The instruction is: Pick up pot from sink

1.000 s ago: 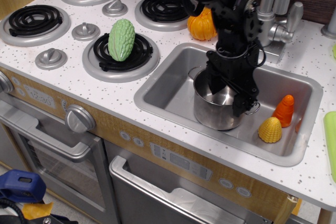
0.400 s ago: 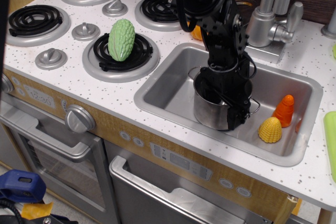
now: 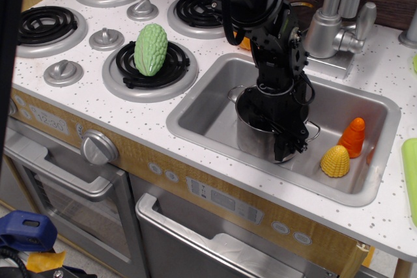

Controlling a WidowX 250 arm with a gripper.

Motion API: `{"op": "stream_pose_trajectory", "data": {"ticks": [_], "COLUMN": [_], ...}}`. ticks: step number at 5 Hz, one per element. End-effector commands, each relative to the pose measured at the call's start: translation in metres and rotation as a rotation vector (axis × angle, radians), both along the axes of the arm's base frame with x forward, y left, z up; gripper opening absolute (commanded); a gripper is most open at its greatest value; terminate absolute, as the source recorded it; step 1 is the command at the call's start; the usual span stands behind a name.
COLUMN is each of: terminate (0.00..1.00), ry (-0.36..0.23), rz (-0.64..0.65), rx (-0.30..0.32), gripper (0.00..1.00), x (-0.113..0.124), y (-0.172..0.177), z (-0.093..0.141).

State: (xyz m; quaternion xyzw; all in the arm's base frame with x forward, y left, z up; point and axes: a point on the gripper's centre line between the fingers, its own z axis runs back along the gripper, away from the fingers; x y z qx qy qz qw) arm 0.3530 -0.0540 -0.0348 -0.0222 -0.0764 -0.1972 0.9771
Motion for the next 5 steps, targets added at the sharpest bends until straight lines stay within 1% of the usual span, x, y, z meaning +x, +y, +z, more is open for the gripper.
{"op": "stream_pose_trajectory", "data": {"ticks": [1,2,3,4,5], "terminate": [0.00,0.00,0.00,0.00,1.00], "ry": [-0.043,-0.038,-0.046,-0.039,-0.050], "rz": [0.003,0.010,0.008,-0.020,-0.016], "rx": [0.001,0.032,0.075,0.129,0.169], "gripper": [0.00,0.00,0.00,0.00,0.00], "x": [0.011,0.014,0.017,0.022,0.024], "y": [-0.003,-0.003,-0.003,-0.002,-0.002], "z": [0.015,0.022,0.035,0.055,0.072]}}
